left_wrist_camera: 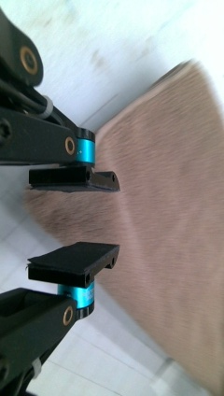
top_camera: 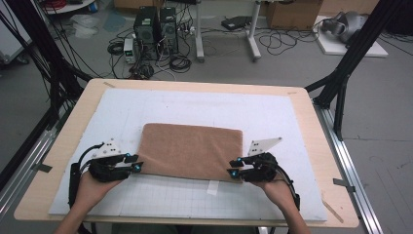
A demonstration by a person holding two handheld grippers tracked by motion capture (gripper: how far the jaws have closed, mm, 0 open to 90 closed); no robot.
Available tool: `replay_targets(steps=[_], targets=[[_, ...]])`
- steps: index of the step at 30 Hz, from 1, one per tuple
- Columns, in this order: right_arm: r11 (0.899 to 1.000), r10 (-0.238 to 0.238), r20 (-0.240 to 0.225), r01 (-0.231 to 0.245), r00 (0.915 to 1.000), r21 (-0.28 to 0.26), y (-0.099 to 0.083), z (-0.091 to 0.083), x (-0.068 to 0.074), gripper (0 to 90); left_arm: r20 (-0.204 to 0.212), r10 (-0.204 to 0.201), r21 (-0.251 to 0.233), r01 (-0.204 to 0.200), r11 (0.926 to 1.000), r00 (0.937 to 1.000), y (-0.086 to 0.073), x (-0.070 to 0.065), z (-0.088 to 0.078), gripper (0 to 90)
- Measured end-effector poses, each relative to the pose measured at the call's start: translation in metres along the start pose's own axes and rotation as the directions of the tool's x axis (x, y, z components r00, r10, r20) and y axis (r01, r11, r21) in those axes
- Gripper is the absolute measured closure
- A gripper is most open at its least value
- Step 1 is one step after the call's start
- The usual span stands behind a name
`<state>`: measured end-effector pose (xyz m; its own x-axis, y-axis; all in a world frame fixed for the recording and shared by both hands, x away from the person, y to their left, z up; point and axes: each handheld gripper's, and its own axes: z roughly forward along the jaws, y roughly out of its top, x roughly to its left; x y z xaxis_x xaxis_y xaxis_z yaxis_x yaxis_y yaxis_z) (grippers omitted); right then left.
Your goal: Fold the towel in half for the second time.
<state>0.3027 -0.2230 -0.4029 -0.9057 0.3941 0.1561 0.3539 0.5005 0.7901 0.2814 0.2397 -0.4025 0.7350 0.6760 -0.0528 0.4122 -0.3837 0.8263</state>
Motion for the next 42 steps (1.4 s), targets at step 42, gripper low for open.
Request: replay_targets(steps=[42], targets=[[0.979,0.172,0.312,-0.196,0.9345,0.048,0.011,0.034,-0.111,36.0,-0.162,-0.135,0.066,0.148,0.9868,0.9775,0.024,0.077,0.088,48.7]])
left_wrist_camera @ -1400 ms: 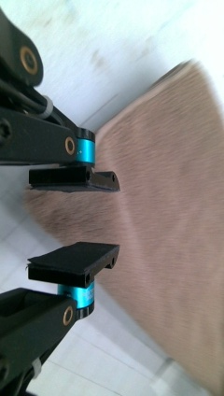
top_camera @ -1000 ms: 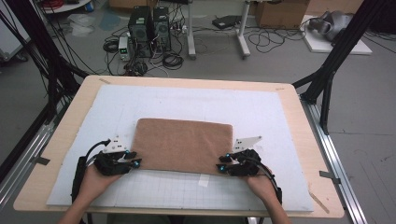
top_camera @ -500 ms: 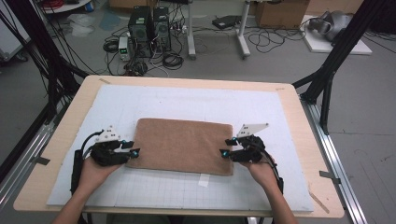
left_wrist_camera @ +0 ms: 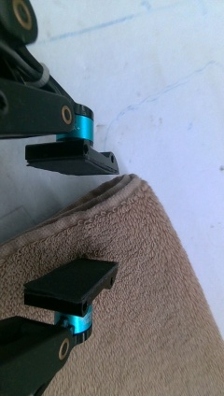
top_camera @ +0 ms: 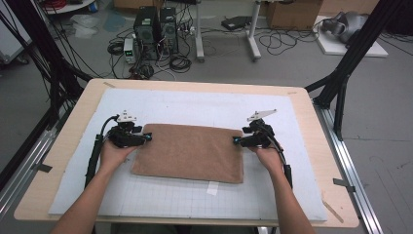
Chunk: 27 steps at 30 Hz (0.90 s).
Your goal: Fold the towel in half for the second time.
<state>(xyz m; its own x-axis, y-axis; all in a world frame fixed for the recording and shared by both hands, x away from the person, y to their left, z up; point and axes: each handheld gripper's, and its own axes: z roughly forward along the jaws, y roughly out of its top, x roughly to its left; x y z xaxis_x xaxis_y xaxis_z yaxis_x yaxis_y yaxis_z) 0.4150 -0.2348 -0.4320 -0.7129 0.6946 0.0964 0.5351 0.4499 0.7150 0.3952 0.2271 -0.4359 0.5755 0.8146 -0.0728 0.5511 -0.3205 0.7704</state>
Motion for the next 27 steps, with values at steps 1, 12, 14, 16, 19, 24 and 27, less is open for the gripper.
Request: replay_targets(steps=[1,12,14,16,19,24,27], targets=[[1.000,0.012,-0.008,-0.012,0.9999,0.002,-0.001,0.003,-0.002,37.7,0.013,-0.006,0.005,0.006,1.0000,0.9999,-0.001,-0.001,0.002,55.5],[0.999,-0.002,-0.014,0.001,0.9999,-0.039,0.026,0.005,-0.004,79.3,-0.060,-0.007,-0.030,0.005,0.9995,0.9982,0.011,-0.002,-0.006,84.2],[0.999,-0.006,-0.005,0.006,1.0000,-0.038,0.034,0.006,-0.007,78.7,-0.076,-0.017,-0.059,0.012,0.9982,0.9970,0.016,-0.001,-0.008,83.7],[1.000,0.002,-0.004,-0.002,1.0000,-0.031,0.037,0.008,-0.007,72.3,-0.097,-0.015,-0.040,0.011,0.9991,0.9952,0.019,0.003,-0.008,74.4],[0.999,0.024,0.000,-0.024,0.9997,-0.022,0.036,0.010,-0.008,62.1,-0.094,-0.047,-0.051,0.042,0.9978,0.9945,0.017,0.009,-0.013,66.1],[0.998,0.047,-0.019,-0.048,0.9987,-0.041,0.036,0.003,-0.006,47.9,-0.074,-0.067,-0.069,0.062,0.9957,0.9950,0.017,0.010,-0.024,57.5],[0.997,0.034,-0.023,-0.036,0.9992,-0.065,0.039,-0.004,0.000,42.5,-0.052,-0.054,-0.087,0.050,0.9950,0.9972,0.017,0.006,-0.031,54.9]])
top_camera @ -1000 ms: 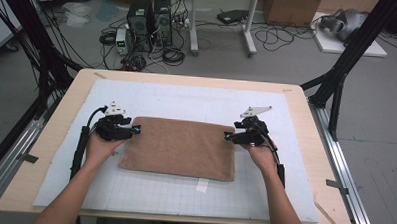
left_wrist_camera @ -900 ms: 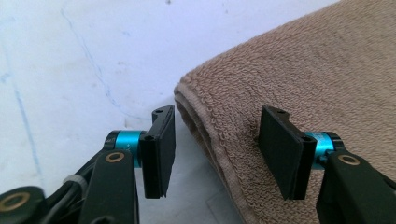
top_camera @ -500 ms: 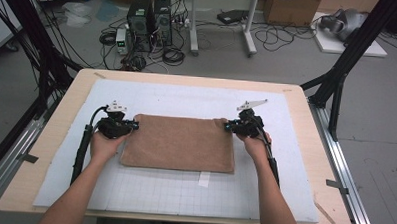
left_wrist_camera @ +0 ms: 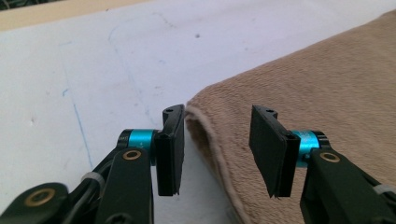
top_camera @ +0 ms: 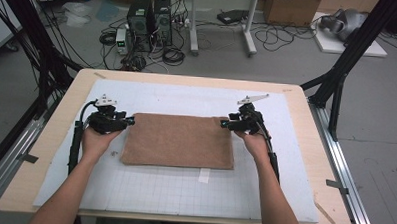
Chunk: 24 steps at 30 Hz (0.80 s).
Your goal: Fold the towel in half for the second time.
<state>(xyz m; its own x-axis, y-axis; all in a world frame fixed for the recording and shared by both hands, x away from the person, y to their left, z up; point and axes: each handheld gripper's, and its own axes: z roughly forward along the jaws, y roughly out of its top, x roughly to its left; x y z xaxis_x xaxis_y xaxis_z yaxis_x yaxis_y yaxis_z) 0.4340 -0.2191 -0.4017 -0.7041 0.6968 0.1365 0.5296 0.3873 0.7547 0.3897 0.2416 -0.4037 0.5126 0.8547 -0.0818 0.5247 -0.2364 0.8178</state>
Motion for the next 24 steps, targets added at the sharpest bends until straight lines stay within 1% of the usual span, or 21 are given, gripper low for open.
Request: replay_targets(steps=[4,7,9,11,13,15,18,22,24], targets=[[0.999,0.001,-0.007,-0.001,1.0000,-0.036,0.003,-0.007,0.009,36.4,0.024,0.010,0.000,-0.010,0.9999,0.9997,-0.001,-0.005,-0.004,50.3],[0.998,-0.012,-0.012,0.012,0.9999,-0.054,0.002,-0.009,0.015,32.4,0.050,0.002,-0.008,-0.002,1.0000,0.9987,-0.002,-0.006,-0.006,46.8],[0.998,-0.014,-0.014,0.013,0.9998,-0.058,0.000,-0.010,0.018,29.4,0.070,0.003,0.003,-0.004,1.0000,0.9975,-0.004,-0.009,-0.007,43.1],[0.998,-0.010,-0.024,0.009,0.9997,-0.068,-0.002,-0.011,0.021,25.7,0.082,0.012,0.004,-0.013,0.9999,0.9966,-0.005,-0.011,-0.008,40.1],[0.996,-0.013,-0.020,0.012,0.9997,-0.083,-0.004,-0.011,0.025,23.0,0.092,0.011,0.012,-0.012,0.9999,0.9957,-0.008,-0.013,-0.009,37.2],[0.997,-0.024,-0.021,0.023,0.9995,-0.080,-0.006,-0.011,0.029,21.3,0.100,0.018,0.026,-0.021,0.9994,0.9948,-0.009,-0.015,-0.010,34.1],[0.997,-0.039,-0.031,0.036,0.9988,-0.070,-0.007,-0.012,0.035,19.6,0.103,0.032,0.004,-0.033,0.9995,0.9942,-0.012,-0.018,-0.015,31.9],[0.995,-0.071,-0.027,0.069,0.9971,-0.072,-0.007,-0.014,0.043,17.6,0.105,0.040,0.005,-0.041,0.9991,0.9937,-0.014,-0.019,-0.020,28.6],[0.995,-0.072,-0.033,0.069,0.9969,-0.066,-0.008,-0.016,0.045,16.8,0.106,0.040,0.004,-0.041,0.9992,0.9935,-0.015,-0.019,-0.022,28.1]])
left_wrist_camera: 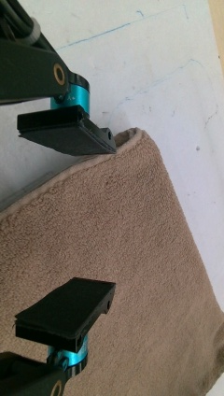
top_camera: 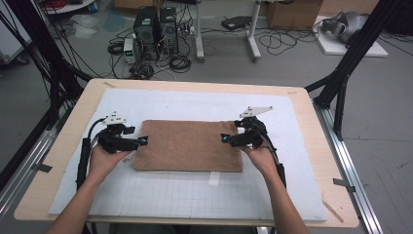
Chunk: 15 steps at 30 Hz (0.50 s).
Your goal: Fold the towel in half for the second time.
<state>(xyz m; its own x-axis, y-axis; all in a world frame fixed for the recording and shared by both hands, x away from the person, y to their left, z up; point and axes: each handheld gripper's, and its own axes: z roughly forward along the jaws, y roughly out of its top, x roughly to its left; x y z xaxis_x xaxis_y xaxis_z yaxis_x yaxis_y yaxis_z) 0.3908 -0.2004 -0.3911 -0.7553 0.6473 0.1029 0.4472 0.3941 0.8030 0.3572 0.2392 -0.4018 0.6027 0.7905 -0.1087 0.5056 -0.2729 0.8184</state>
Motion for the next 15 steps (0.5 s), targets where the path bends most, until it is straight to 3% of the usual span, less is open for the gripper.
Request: replay_targets(steps=[10,15], targets=[[1.000,0.005,0.001,-0.005,1.0000,-0.012,-0.006,-0.010,0.005,12.3,0.006,0.021,0.011,-0.021,0.9997,0.9998,-0.006,-0.005,-0.011,22.1],[0.999,-0.025,-0.002,0.025,0.9997,-0.022,-0.007,-0.016,0.013,12.3,0.010,0.050,0.008,-0.050,0.9987,0.9987,-0.006,-0.010,-0.016,18.0]])
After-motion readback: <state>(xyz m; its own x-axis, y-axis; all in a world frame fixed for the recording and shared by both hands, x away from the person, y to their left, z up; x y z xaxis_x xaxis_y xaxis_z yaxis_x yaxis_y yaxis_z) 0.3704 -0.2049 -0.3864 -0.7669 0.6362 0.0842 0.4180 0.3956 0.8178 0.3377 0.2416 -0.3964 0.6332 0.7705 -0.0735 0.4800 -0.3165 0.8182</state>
